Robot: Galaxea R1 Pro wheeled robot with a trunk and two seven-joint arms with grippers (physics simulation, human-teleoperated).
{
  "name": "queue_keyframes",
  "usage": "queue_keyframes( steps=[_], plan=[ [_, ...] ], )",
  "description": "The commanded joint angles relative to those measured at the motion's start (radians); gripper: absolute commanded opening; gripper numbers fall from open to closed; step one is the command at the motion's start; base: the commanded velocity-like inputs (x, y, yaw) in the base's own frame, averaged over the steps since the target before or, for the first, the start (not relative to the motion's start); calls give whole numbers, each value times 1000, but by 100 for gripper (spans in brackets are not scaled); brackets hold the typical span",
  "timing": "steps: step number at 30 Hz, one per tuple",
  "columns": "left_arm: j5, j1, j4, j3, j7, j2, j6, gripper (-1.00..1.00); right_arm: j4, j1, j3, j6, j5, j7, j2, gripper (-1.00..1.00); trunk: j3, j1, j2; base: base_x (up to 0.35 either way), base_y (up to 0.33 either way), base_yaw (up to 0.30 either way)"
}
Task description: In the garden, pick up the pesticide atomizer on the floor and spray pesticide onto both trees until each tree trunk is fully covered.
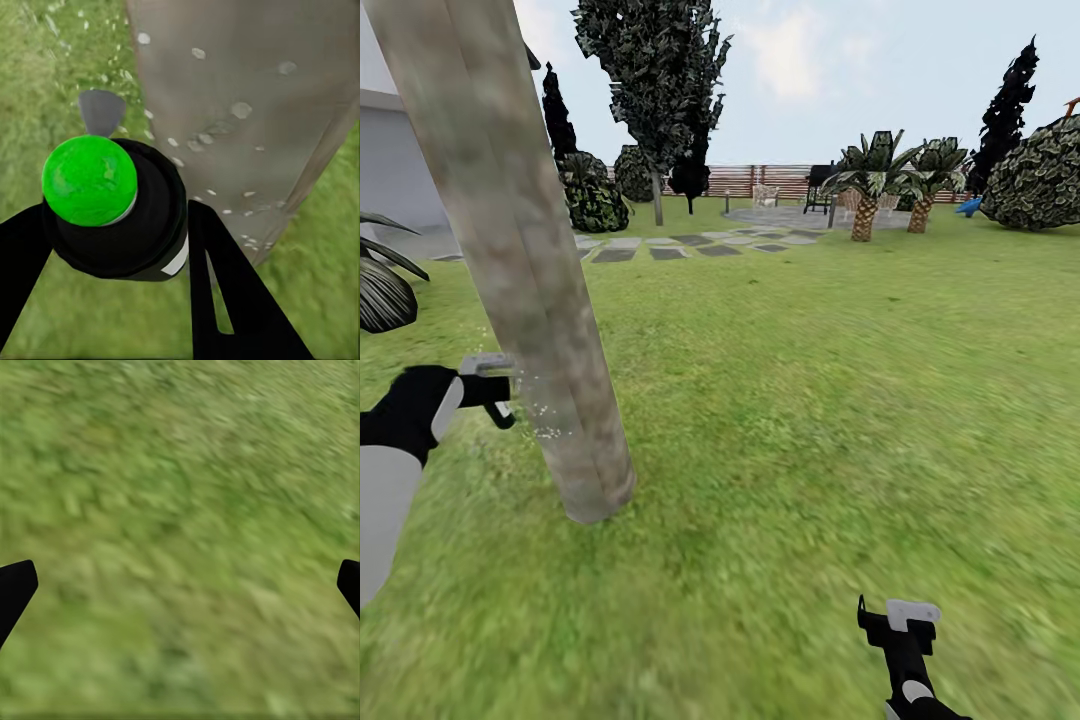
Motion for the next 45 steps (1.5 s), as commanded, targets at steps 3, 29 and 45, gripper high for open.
queue_keyframes(
  steps=[3, 29, 45],
  plan=[
    [2, 6, -9, -2, 0, 4, 0, -100, 0, 0, 0, 0, 0, 0, 0, 100, 0, 0, 0, 0, 0, 0],
    [4, 7, -13, -2, 3, -4, 1, -100, 0, 0, 0, 0, 0, -2, 0, 100, 0, 0, 0, 9, -223, 40],
    [-1, 14, 3, -3, 2, 66, 0, -100, 0, 0, 0, 0, 0, -2, 0, 100, 0, 0, 0, 25, -274, 0]
  ],
)
